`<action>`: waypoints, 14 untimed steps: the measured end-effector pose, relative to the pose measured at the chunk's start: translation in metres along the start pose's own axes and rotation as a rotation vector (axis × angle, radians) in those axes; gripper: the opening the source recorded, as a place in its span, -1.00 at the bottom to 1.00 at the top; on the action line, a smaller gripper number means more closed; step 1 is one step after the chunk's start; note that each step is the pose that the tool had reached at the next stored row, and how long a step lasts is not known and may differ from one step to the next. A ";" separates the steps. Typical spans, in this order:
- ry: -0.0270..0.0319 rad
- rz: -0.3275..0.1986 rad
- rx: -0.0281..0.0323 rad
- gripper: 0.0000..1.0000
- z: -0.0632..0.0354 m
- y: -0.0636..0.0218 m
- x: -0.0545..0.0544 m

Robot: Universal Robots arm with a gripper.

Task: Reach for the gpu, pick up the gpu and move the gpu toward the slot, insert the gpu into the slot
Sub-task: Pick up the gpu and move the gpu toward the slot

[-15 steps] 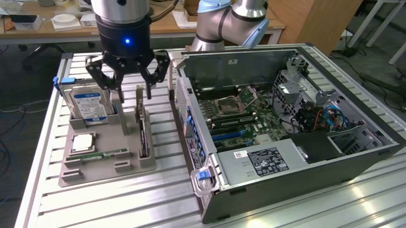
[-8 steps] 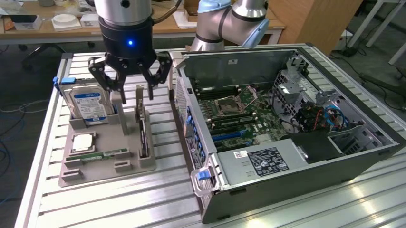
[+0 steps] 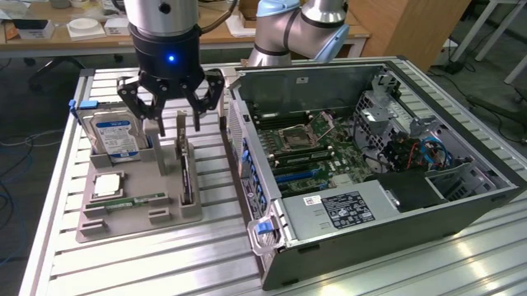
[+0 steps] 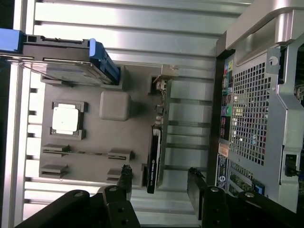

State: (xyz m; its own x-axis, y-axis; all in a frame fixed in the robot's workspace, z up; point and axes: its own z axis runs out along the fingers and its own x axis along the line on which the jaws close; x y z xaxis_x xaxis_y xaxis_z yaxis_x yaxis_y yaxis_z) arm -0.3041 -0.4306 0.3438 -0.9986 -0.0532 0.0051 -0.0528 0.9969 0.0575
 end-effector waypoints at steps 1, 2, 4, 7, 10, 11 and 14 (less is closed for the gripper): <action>-0.0001 0.000 -0.0001 0.18 0.0004 0.0000 0.000; -0.0001 0.000 0.0000 0.18 0.0008 -0.0001 0.000; -0.0001 0.000 0.0000 0.18 0.0018 -0.0002 0.000; -0.0001 0.000 0.0000 0.18 0.0035 -0.0004 -0.001; -0.0001 0.000 -0.0001 0.18 0.0050 -0.0005 -0.001; -0.0001 0.000 0.0000 0.18 0.0055 -0.0006 -0.001; 0.0000 0.000 0.0000 0.18 0.0069 -0.0007 -0.002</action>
State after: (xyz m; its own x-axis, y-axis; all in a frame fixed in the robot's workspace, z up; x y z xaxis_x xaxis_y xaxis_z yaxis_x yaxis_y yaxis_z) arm -0.3026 -0.4309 0.3368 -0.9986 -0.0532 0.0051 -0.0528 0.9969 0.0575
